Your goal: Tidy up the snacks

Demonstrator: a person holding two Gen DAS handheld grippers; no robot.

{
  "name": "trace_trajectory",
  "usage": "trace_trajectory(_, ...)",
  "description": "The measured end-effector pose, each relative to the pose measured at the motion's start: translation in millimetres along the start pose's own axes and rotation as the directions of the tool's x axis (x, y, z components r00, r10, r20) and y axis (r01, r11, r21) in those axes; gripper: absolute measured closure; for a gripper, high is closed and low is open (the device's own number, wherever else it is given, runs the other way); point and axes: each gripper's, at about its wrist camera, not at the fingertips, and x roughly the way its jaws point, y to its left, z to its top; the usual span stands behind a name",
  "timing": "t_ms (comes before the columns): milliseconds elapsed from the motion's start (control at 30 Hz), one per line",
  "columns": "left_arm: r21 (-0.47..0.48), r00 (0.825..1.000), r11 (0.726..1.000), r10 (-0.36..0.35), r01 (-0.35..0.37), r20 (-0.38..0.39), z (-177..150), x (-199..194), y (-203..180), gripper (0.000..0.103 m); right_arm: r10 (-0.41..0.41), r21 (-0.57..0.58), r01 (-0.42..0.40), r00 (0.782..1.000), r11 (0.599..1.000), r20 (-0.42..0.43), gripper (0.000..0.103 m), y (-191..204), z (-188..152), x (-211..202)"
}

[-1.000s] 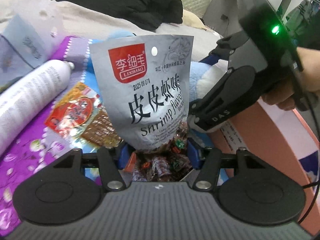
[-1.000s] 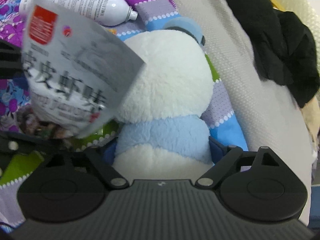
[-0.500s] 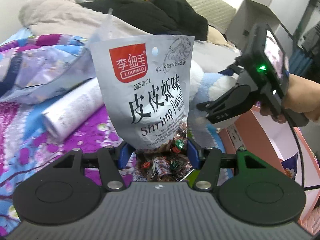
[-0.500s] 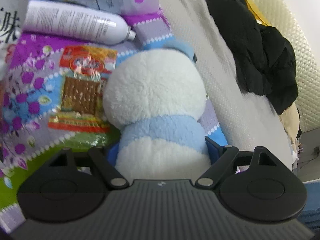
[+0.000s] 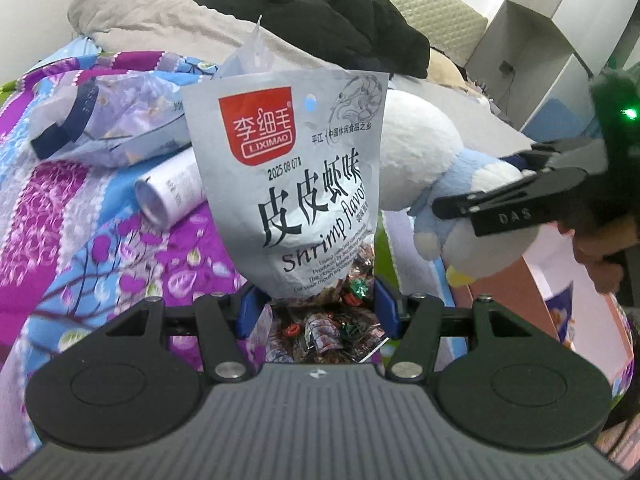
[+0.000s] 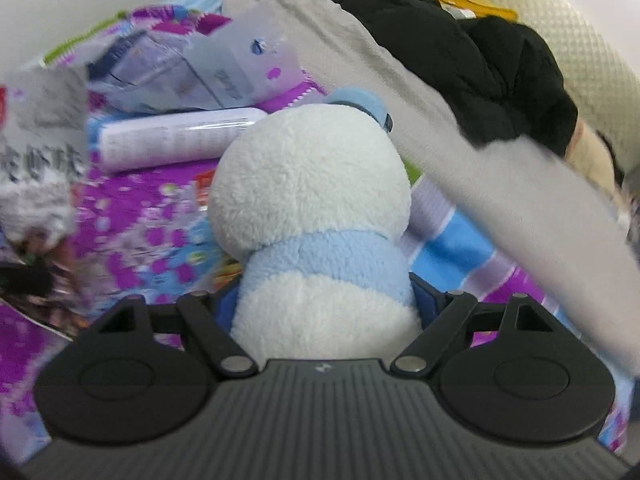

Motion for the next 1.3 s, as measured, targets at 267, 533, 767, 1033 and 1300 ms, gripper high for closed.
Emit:
trace_trajectory(267,0.018,0.998,0.999,0.044,-0.043,-0.054,-43,-29,-8,0.04,0.069,0.206,-0.072,0.997,0.976,0.021,0.019,30,-61,-35)
trace_trajectory(533,0.02,0.989,0.995,0.099,-0.097,-0.108,-81,-49,-13,0.04,0.111,0.365,-0.121,0.993,0.923,0.051,0.019,74,-121,-62)
trace_trajectory(767,0.04,0.981,0.992,0.124,-0.12,-0.152,-102,-57,-22,0.04,0.086,0.469,-0.112,0.993,0.876,0.077,0.019,104,-157,-78)
trace_trajectory(1033,0.082,0.975,0.988,0.143,-0.13,-0.173,-103,-61,-29,0.04,0.085,0.578,-0.124,0.992,0.806,0.094,0.019,113,-188,-82)
trace_trajectory(1300,0.061,0.971,0.989,0.147,-0.138,-0.189,-100,-61,-29,0.04,0.138,0.516,-0.114,0.99,0.849,-0.008,0.003,116,-175,-59)
